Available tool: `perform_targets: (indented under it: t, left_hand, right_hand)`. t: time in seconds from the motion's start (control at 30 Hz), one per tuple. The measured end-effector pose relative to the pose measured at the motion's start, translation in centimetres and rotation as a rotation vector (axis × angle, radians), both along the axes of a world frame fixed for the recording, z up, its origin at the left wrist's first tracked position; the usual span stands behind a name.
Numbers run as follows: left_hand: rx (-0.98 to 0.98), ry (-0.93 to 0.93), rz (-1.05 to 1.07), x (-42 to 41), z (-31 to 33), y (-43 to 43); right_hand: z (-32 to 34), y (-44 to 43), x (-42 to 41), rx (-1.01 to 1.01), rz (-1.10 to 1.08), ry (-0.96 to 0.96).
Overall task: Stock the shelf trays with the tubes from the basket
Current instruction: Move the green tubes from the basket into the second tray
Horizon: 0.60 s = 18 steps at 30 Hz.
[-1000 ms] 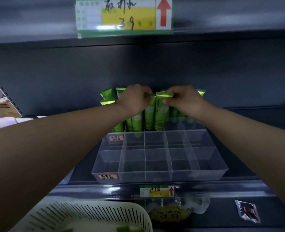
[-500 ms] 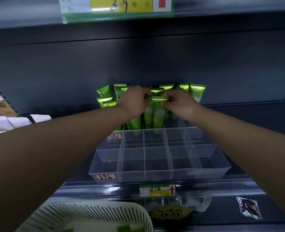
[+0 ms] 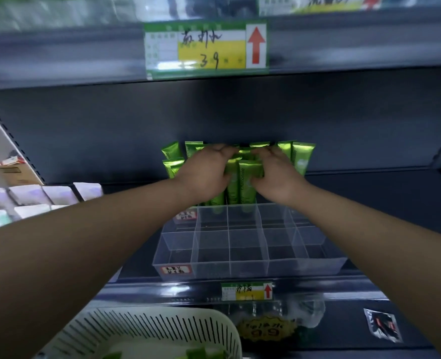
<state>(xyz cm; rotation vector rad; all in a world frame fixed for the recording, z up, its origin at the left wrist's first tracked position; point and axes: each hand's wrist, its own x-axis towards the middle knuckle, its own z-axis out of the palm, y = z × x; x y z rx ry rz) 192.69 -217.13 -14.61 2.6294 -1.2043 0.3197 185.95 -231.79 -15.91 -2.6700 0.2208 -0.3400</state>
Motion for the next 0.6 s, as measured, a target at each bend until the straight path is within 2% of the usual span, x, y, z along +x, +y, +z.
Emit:
perform_targets:
  t: [0.2,0.6]
  left_hand:
    - [0.238,-0.139,0.025,-2.6,0.9,2.5]
    - [0.275,-0.070,0.191,-8.6,0.7,9.7]
  right_hand:
    - [0.8,2.8,-2.4,-0.164,0.021,0.123]
    - [1.6,9.4,-6.7,-0.212,0.074,0.180]
